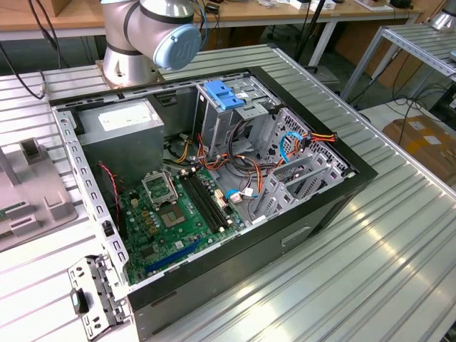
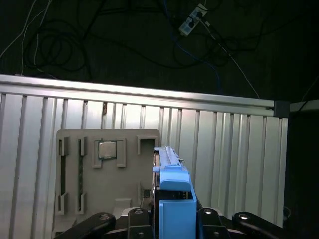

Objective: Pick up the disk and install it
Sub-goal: 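Pick up the disk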

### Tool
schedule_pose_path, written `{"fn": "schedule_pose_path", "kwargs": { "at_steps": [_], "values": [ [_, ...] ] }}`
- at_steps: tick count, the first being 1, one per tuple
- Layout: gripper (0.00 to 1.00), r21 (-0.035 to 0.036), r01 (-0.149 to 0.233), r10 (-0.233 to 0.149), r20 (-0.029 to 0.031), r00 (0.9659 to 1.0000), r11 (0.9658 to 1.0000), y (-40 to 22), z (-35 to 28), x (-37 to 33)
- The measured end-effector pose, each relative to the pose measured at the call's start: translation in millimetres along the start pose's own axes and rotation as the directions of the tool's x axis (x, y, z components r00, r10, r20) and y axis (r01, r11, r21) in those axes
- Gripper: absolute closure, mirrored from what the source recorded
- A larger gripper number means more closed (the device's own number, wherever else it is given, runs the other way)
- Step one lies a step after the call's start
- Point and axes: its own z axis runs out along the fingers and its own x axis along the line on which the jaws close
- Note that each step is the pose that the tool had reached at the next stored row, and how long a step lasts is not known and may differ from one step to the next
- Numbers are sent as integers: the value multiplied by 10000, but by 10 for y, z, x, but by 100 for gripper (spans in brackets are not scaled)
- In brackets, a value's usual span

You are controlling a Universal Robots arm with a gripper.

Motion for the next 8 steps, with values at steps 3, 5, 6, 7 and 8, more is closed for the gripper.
{"fn": "schedule_pose_path", "kwargs": {
  "at_steps": [3,5,6,7,8],
  "values": [
    [63,2,1,-1,13,10000,10000,2,-44,-4],
    [63,1,2,-2,19,10000,10000,3,-67,-6],
    [63,2,2,-2,21,10000,10000,3,-75,-7],
    [63,2,2,-2,24,10000,10000,4,-84,-8],
    [63,2,2,-2,30,10000,10000,5,-100,-9]
  ]
}}
